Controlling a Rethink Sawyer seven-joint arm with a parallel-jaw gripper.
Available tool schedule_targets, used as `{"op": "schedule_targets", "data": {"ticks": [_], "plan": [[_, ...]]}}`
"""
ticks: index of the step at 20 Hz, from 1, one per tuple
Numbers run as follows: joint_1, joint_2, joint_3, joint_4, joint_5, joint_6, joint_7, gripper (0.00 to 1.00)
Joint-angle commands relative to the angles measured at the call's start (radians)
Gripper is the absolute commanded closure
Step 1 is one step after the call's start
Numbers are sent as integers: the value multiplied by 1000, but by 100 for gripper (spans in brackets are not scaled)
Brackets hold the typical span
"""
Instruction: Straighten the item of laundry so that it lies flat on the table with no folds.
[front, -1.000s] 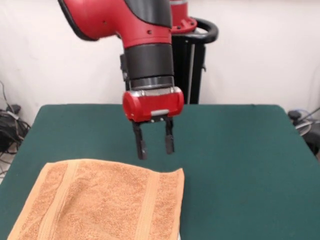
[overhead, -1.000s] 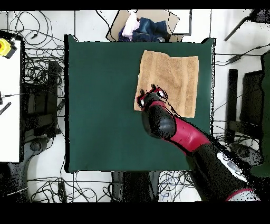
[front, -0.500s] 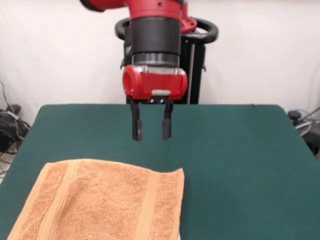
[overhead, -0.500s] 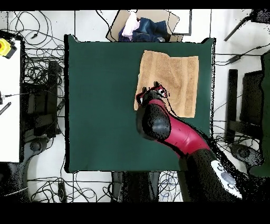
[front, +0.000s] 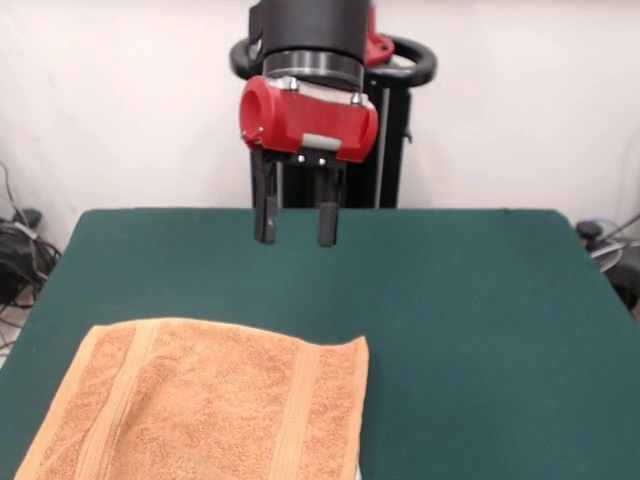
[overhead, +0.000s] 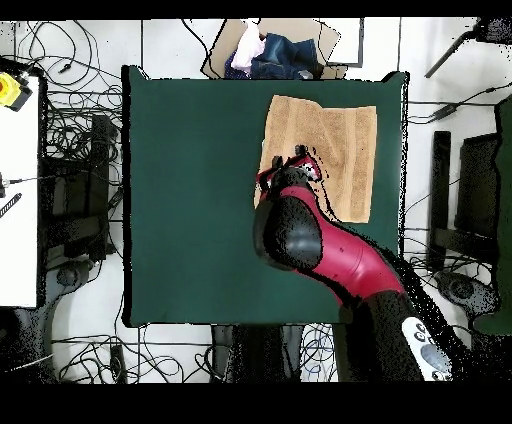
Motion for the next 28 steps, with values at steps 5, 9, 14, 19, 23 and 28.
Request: {"op": "schedule_targets", "data": {"ticks": [5, 9, 14, 19, 23, 28], "plan": [[-14, -1, 1, 146, 53, -13, 430, 0], [29, -29, -52, 170, 91, 32, 447, 0], [199, -29, -265, 122, 194, 211, 456, 0], [90, -21, -145, 171, 122, 110, 486, 0], [-11, 84, -33, 193, 20, -70, 561, 0], [-62, 125, 27, 206, 11, -110, 651, 0]]}}
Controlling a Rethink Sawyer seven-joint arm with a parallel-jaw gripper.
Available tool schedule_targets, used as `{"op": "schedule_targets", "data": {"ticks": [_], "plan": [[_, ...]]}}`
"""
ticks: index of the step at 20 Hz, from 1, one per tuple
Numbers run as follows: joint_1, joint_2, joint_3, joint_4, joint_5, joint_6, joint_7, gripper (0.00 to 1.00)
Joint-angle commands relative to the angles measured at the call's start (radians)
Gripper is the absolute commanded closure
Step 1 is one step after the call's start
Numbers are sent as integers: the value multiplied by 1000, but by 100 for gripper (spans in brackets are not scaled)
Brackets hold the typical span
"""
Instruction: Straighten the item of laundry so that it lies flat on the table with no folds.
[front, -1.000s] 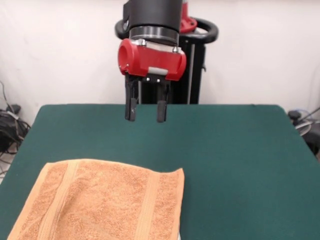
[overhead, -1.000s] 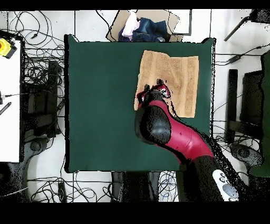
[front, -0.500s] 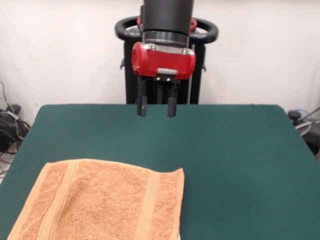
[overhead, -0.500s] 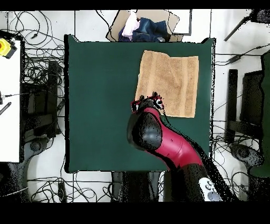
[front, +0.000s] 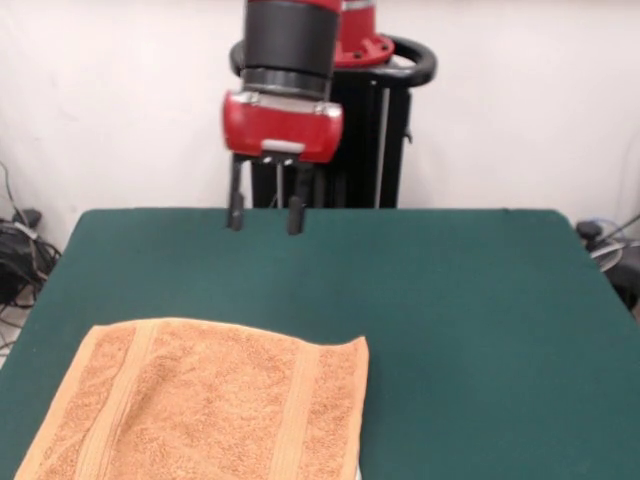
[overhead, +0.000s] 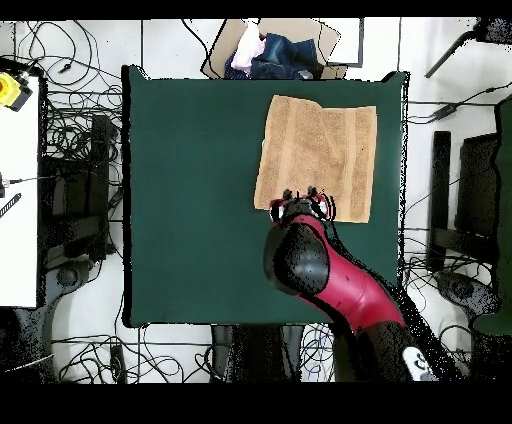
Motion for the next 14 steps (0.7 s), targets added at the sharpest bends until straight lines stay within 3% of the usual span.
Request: {"op": "schedule_targets", "data": {"ticks": [1, 4, 9, 14], "plan": [[-88, 134, 162, 91, -46, -100, 404, 0], [-57, 173, 119, 47, 26, 1, 380, 0], [123, 87, -72, 6, 139, 200, 379, 0], [176, 103, -122, -7, 174, 248, 420, 0]]}}
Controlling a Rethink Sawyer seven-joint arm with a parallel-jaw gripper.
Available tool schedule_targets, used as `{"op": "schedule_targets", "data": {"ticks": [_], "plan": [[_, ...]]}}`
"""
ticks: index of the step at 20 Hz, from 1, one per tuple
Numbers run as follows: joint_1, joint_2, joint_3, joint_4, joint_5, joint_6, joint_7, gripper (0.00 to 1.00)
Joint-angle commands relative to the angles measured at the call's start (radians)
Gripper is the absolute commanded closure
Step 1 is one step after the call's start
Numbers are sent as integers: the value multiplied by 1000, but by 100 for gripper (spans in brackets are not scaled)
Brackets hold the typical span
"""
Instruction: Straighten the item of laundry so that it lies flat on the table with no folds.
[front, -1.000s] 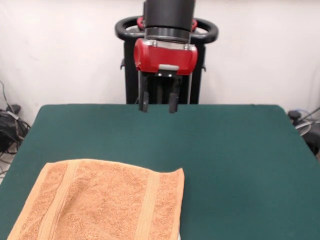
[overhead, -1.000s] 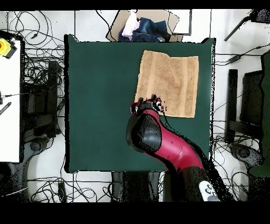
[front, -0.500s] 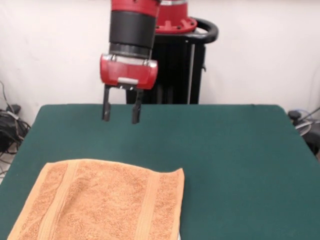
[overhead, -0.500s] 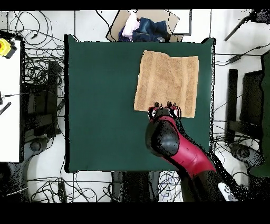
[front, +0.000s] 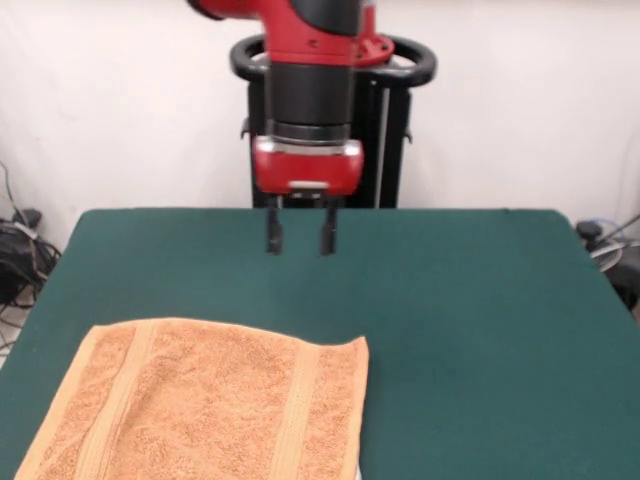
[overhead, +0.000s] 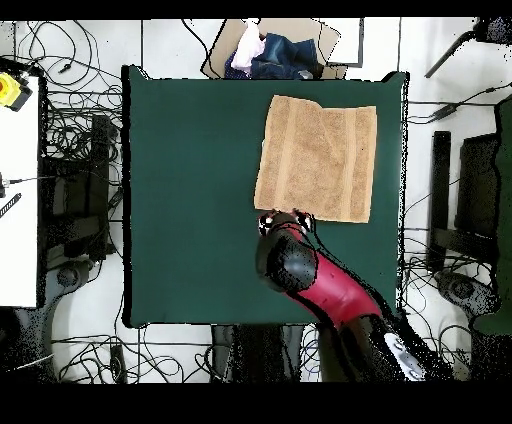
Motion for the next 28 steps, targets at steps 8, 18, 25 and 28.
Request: {"op": "schedule_targets", "data": {"ticks": [8, 18, 25, 28], "plan": [[134, 15, -97, 25, 157, 172, 374, 0], [133, 25, -117, -9, 146, 237, 353, 0], [196, -66, -199, 33, 122, 299, 392, 0], [242, -98, -256, 10, 108, 389, 410, 0]]}}
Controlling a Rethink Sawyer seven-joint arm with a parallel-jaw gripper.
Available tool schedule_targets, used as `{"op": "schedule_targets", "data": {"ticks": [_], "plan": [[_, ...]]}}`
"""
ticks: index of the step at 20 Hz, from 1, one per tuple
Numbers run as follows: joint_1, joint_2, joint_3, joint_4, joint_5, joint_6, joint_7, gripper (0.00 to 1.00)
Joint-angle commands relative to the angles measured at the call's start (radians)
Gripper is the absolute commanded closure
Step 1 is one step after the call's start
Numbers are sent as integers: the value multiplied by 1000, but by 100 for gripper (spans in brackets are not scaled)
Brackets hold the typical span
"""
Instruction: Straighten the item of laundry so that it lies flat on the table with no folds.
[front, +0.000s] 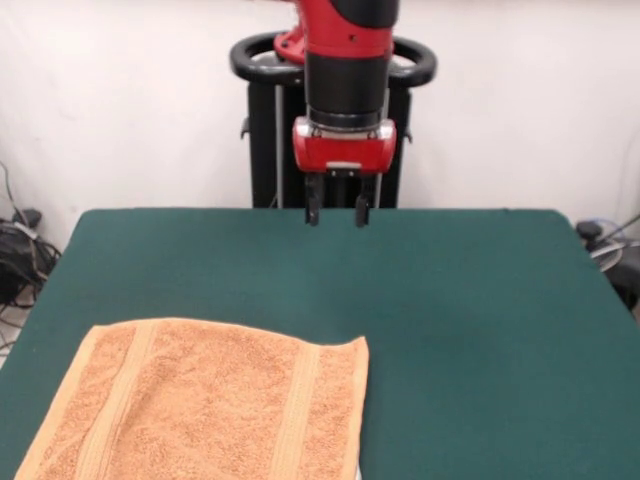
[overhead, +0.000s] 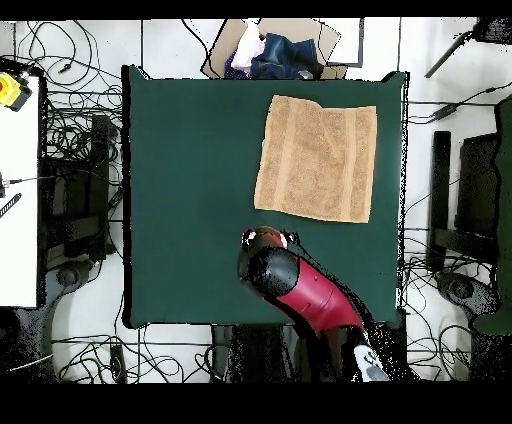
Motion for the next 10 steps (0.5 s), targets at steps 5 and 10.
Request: {"op": "schedule_targets", "data": {"ticks": [5, 10], "plan": [[112, -125, -128, 21, 22, 249, 324, 0], [144, -161, -136, 74, 33, 189, 334, 0]]}}
